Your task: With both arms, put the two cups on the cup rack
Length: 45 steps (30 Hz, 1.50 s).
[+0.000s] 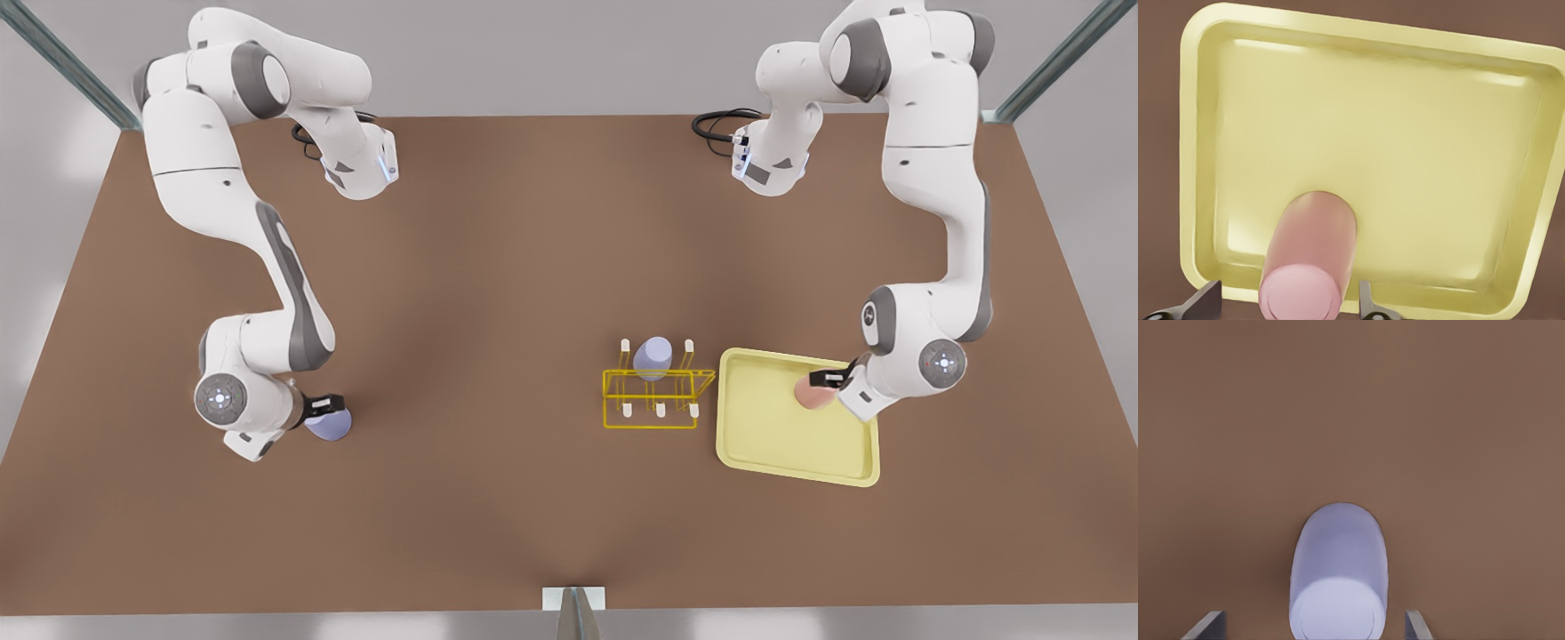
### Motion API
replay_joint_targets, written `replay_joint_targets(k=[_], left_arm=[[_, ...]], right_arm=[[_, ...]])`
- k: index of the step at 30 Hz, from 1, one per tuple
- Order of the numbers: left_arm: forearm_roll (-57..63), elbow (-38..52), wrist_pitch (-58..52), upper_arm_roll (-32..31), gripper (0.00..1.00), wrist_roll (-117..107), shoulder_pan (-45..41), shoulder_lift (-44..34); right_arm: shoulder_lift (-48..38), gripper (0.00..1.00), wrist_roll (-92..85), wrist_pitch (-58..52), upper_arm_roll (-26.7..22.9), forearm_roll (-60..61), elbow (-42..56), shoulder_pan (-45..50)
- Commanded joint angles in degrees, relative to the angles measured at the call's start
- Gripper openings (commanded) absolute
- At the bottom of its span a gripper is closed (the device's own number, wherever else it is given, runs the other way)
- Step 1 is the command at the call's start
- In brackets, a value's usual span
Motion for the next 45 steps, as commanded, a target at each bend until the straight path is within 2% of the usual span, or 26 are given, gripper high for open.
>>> replay_joint_targets(k=[1,9,11,17,28,29,30,34,37,45], left_arm=[[0.0,-0.7,5.1,0.0,1.0,10.4,0.0,0.1],[-0.2,-1.4,6.2,-0.2,1.0,10.2,-0.9,3.9],[-0.2,-1.4,7.3,-0.2,1.0,10.3,-0.9,4.4],[-0.3,-1.6,8.1,-0.2,1.0,10.2,-0.7,5.4],[-0.4,-4.7,11.1,-0.1,1.0,9.8,-0.5,3.1],[-0.4,-4.7,11.1,-0.1,0.88,9.8,-0.7,3.1],[-0.4,-4.6,11.1,-0.1,0.81,9.8,-0.7,3.1],[-0.4,-4.7,10.3,-0.1,0.87,9.6,-0.8,3.0],[-0.4,-4.7,10.2,-0.1,0.87,9.2,-0.9,3.0],[-0.4,-4.9,10.2,-0.1,0.87,8.5,-0.9,3.0]], right_arm=[[1.0,1.0,9.3,4.9,0.0,0.5,0.1,-0.3],[1.5,1.0,8.7,7.9,-0.1,1.4,-2.0,-1.0],[0.8,1.0,8.3,12.1,-0.1,0.9,-6.1,-1.3],[0.6,1.0,7.9,12.0,-0.1,1.0,-7.2,-1.7],[0.7,1.0,7.5,11.5,-0.6,0.8,-8.9,-1.6],[0.8,1.0,7.5,11.5,-0.6,0.9,-8.8,-1.7],[0.8,1.0,7.5,11.5,-0.6,0.8,-8.8,-1.7],[0.8,1.0,7.5,11.5,-0.5,0.8,-8.8,-1.7],[1.0,0.89,7.5,11.5,-0.5,0.8,-8.6,-1.7],[1.3,0.89,7.4,11.6,-0.5,0.8,-8.5,-1.6]])
